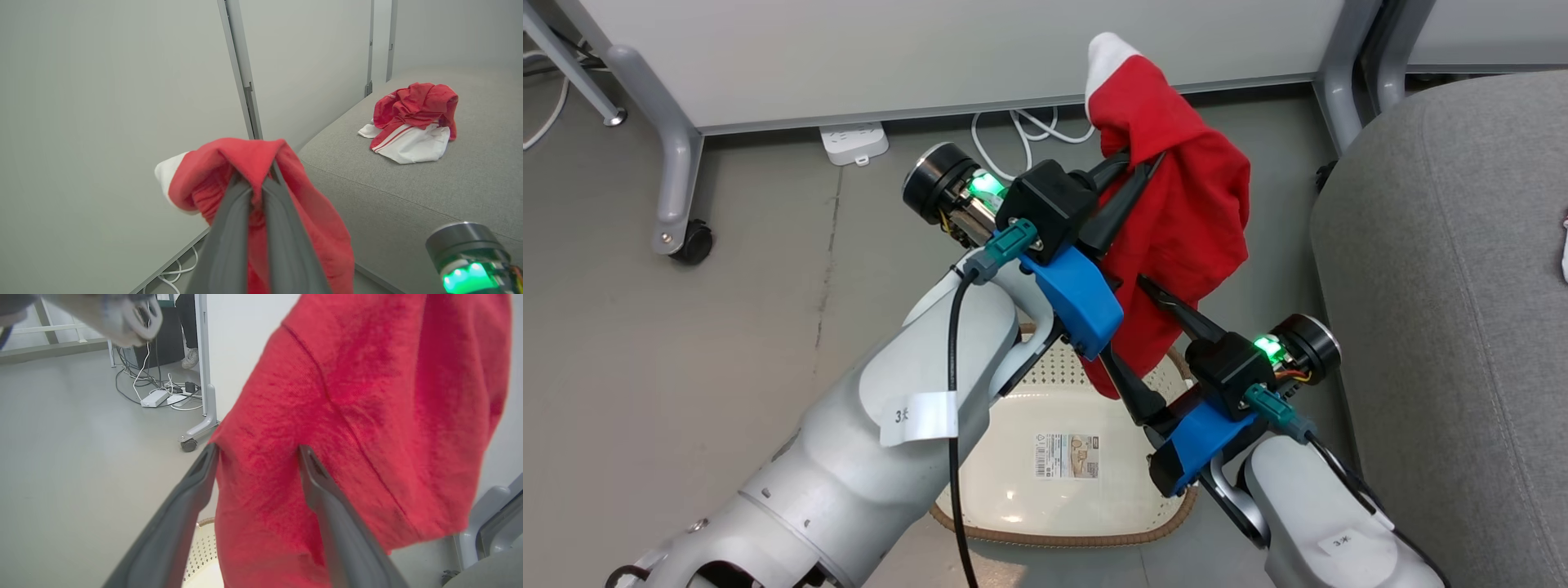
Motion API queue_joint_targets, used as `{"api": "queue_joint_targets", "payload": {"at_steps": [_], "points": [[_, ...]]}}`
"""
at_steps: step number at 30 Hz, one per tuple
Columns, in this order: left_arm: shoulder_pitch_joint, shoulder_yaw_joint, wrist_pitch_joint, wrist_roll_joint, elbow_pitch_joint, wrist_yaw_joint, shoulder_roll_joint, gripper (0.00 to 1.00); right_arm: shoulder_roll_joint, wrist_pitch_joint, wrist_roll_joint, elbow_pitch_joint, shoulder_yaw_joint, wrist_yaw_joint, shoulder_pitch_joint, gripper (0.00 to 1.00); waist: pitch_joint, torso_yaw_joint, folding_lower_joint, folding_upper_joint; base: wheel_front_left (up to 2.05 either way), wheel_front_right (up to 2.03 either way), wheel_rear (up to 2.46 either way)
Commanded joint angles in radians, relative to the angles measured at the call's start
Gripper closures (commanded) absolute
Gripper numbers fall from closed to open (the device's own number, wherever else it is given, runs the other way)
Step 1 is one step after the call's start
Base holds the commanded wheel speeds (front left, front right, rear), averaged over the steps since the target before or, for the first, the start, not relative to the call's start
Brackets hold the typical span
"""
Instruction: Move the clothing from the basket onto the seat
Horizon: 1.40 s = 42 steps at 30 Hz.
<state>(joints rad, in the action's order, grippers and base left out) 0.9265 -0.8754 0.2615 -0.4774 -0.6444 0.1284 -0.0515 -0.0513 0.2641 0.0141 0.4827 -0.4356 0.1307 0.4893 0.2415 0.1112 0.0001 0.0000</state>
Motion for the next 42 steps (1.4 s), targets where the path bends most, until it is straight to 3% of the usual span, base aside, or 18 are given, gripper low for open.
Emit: {"api": "queue_joint_targets", "payload": {"at_steps": [1, 13, 14, 15, 16, 42], "points": [[0.019, -0.003, 0.005, -0.009, 0.007, -0.007, 0.001, 1.00, 0.001, 0.000, 0.011, 0.008, -0.005, 0.000, 0.021, 0.00, 0.004, 0.004, -0.0001, 0.0000, 0.00, 0.00, 0.00], [0.043, -0.062, 0.005, -0.062, 0.050, -0.039, 0.001, 1.00, 0.001, 0.000, 0.060, 0.047, 0.014, 0.000, 0.096, 0.00, 0.022, 0.036, -0.0001, 0.0000, 0.00, 0.00, 0.00], [0.044, -0.066, 0.005, -0.066, 0.053, -0.041, 0.001, 1.00, 0.001, 0.000, 0.062, 0.050, 0.017, 0.000, 0.098, 0.50, 0.021, 0.039, -0.0001, 0.0000, 0.00, 0.00, 0.00], [0.045, -0.070, 0.005, -0.070, 0.055, -0.045, 0.001, 1.00, 0.001, 0.000, 0.064, 0.053, 0.019, 0.000, 0.100, 0.71, 0.020, 0.042, -0.0001, 0.0000, 0.00, 0.00, 0.00], [0.046, -0.073, 0.005, -0.074, 0.056, -0.049, 0.001, 1.00, 0.001, 0.000, 0.065, 0.053, 0.022, 0.000, 0.102, 1.00, 0.019, 0.044, -0.0001, 0.0000, 0.00, 0.00, 0.00], [0.035, -0.091, 0.005, -0.091, 0.054, -0.064, 0.001, 1.00, 0.001, 0.000, 0.083, 0.049, 0.010, 0.000, 0.087, 1.00, -0.002, 0.039, -0.0001, 0.0000, 0.00, 0.00, 0.00]]}}
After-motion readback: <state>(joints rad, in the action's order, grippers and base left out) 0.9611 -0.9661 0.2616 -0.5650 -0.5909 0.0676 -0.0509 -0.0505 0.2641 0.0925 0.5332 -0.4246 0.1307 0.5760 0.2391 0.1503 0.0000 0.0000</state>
